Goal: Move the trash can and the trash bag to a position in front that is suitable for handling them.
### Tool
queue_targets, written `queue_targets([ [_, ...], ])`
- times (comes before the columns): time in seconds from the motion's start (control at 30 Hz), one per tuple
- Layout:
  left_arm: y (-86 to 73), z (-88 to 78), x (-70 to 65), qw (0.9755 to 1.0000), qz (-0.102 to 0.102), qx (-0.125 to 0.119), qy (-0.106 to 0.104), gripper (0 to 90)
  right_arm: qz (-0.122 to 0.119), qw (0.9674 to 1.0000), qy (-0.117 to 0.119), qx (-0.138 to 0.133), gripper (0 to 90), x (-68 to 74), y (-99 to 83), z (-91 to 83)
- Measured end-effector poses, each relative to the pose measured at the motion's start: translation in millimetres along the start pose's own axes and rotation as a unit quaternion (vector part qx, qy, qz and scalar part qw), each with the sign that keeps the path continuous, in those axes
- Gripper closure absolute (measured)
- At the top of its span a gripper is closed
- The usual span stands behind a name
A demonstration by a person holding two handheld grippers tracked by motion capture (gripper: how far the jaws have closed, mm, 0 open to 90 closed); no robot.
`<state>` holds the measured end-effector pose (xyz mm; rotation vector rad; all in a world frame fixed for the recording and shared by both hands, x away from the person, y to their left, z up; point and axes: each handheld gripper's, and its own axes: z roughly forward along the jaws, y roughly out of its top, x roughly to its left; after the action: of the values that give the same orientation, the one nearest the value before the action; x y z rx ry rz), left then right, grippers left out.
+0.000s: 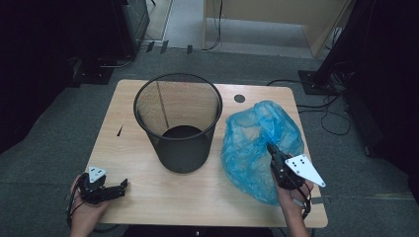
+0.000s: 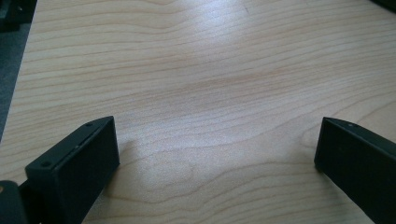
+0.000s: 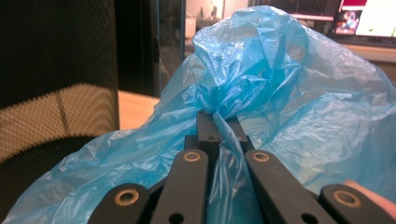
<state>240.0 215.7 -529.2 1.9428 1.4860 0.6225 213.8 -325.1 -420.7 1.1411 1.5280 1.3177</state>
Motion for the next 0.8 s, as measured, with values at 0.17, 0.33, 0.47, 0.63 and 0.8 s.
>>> queue_targets([
  [0.17, 0.0, 0.0, 0.0, 1.0, 0.0, 0.0, 0.0, 0.2, 0.002, 0.9993, 0.009, -0.036, 90.0, 0.9, 31.6, -12.9],
  [0.33, 0.0, 0.1, -0.1, 1.0, 0.0, 0.0, 0.0, 0.2, -0.009, 0.9971, 0.011, -0.075, 90.0, 5.1, 60.5, -23.2],
  [0.47, 0.0, 0.0, 0.0, 1.0, 0.0, 0.0, 0.0, 0.1, -0.013, 0.996, 0.018, -0.086, 90.0, 8.7, 76.2, -25.5],
  [0.63, 0.0, 0.0, 0.0, 1.0, 0.0, 0.0, 0.0, 0.2, -0.02, 0.9931, 0.026, -0.112, 90.0, 17.4, 104.6, -27.5],
  [0.8, 0.0, 0.0, 0.0, 1.0, 0.0, 0.0, 0.0, 0.2, -0.025, 0.9898, 0.038, -0.135, 90.0, 25.7, 128.8, -29.4],
])
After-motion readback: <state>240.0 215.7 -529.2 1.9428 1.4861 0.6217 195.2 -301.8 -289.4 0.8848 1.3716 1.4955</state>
